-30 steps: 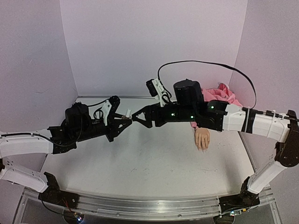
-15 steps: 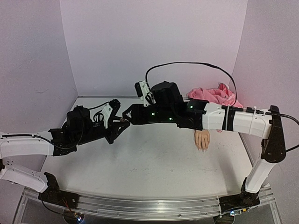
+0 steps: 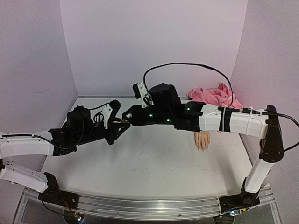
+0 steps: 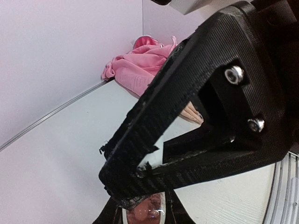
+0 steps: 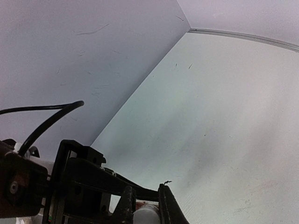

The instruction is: Paint the nails

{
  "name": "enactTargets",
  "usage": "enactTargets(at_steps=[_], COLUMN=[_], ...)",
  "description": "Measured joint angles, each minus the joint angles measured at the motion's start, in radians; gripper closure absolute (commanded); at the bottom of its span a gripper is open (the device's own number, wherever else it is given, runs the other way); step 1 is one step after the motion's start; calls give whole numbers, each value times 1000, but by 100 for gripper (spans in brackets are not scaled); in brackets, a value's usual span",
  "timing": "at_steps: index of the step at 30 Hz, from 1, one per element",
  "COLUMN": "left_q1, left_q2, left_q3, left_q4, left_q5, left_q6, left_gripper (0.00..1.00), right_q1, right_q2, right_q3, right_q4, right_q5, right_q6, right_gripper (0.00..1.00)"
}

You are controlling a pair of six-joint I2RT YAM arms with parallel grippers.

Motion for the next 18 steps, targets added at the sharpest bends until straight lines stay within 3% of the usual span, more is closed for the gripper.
enactTargets(at_steps=[6, 13, 18], left_q1=[1, 28, 18], left_q2=[14, 173, 216], left_q3=[18, 206, 247], left_q4=[-5, -11, -11], left_q5=[212, 790, 975], left_q6=[-48, -216, -268], left_gripper=[100, 100, 100], right_q1=[-21, -165, -166], right_q2=[-122, -252, -261], right_q3=[-145, -279, -293], right_q4=[39, 123, 135], right_q5=[-113, -789, -954], right_q6=[-90, -332, -434], right_gripper=[100, 100, 100])
